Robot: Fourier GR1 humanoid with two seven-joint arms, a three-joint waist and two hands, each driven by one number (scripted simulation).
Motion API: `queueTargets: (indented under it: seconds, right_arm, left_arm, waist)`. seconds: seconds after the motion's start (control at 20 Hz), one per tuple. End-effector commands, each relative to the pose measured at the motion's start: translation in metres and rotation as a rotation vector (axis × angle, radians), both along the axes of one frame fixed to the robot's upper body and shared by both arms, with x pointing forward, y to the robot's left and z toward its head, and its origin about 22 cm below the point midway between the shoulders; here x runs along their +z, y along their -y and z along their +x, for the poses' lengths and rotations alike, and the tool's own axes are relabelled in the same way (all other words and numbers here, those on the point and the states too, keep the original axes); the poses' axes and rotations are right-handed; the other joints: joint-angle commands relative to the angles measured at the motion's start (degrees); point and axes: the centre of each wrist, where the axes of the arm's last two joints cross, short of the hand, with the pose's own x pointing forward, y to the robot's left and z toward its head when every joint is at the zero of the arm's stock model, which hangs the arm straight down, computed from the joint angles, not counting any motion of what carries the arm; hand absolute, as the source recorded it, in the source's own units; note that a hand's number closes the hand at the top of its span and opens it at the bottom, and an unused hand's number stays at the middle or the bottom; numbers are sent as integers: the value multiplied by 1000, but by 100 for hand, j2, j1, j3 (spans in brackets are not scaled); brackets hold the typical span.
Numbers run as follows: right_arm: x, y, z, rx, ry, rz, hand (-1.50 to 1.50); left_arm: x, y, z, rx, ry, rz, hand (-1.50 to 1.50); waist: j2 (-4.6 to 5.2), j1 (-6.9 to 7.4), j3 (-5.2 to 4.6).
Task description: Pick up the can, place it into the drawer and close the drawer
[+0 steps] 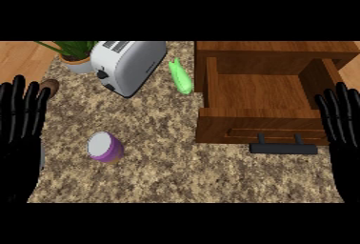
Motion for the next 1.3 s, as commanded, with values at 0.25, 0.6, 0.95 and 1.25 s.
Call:
queueTargets:
  seconds: [0.25,0.6,0.95,1.25]
  right_arm:
    - [-2,-8,3,53,46,29,-150]
    - [-28,36,-14,-245,-231,86,-150]
    - [-12,56,-37,-237,-241,49,-150]
    - [-18,80,-66,-233,-220,71,-150]
  left_arm:
    - [0,-7,6,-684,17,3,-150]
    - [-7,-117,3,-625,-316,157,-150]
    - [10,-148,-7,-649,-361,158,-150]
    - [25,-184,-3,-642,-358,144,-150]
  waist:
    - [81,-179,-18]
    - [70,-113,6]
    - [55,-100,10]
    - [53,-135,11]
